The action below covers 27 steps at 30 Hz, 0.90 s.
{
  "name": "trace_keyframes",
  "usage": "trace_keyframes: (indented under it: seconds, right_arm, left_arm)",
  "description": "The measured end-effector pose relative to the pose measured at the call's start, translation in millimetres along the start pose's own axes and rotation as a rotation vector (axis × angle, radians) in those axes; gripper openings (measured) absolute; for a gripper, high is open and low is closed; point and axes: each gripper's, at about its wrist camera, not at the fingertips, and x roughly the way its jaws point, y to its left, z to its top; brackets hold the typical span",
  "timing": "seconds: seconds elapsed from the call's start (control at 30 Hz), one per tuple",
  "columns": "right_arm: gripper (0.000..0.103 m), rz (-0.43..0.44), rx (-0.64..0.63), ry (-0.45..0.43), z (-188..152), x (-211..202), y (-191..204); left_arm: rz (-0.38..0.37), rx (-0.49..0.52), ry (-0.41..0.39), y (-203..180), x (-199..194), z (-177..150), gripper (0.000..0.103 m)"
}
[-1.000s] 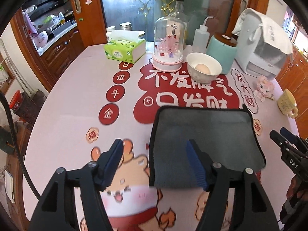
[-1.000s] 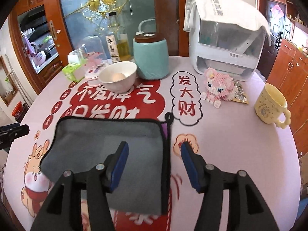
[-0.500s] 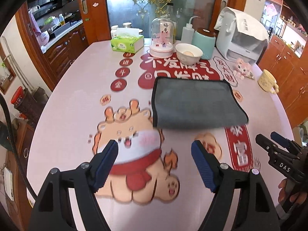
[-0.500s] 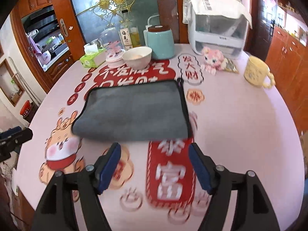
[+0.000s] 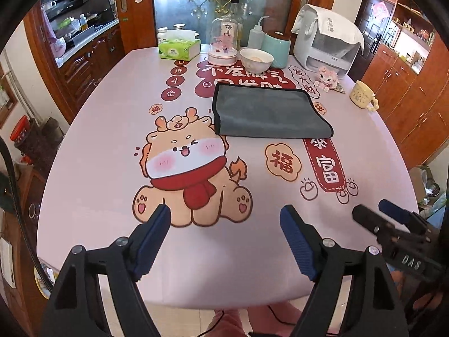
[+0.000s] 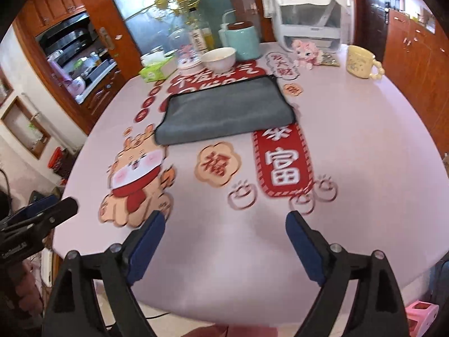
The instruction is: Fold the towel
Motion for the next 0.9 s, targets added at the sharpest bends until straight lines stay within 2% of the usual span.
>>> trace_keyframes:
  seconds: [0.23, 0.33, 0.43, 0.63, 0.9]
  right_arm:
    - [0.102, 0.033, -0.085, -0.006, -8.2, -26.1, 23.5]
    - [0.103, 0.038, -0.144, -0.011, -6.1, -39.9, 27.7]
    - [0.103, 0.021, -0.16, -0.01, -4.2, -55.6, 24.9]
    - [0.103, 0.028, -0.151, -0.04, -6.2, -95.2, 11.0]
    - [0.103, -0.001, -0.079, -0.039, -17.0, -116.9, -2.0]
  left_arm:
    - [0.015, -0.018, -0.018, -11.5, -21.4, -3.6, 0.079]
    - [0.036, -0.04, -0.025, -18.7, -32.5, -5.6, 0.082]
    - [0.024, -0.033, -0.034, -28.6, -43.4, -7.9, 0.087]
    - [0.049, -0.056, -0.054, -42.1, -63.5, -16.4, 0.092]
    - [0.089, -0.053, -0.067, -59.8, -74.0, -26.7, 0.093]
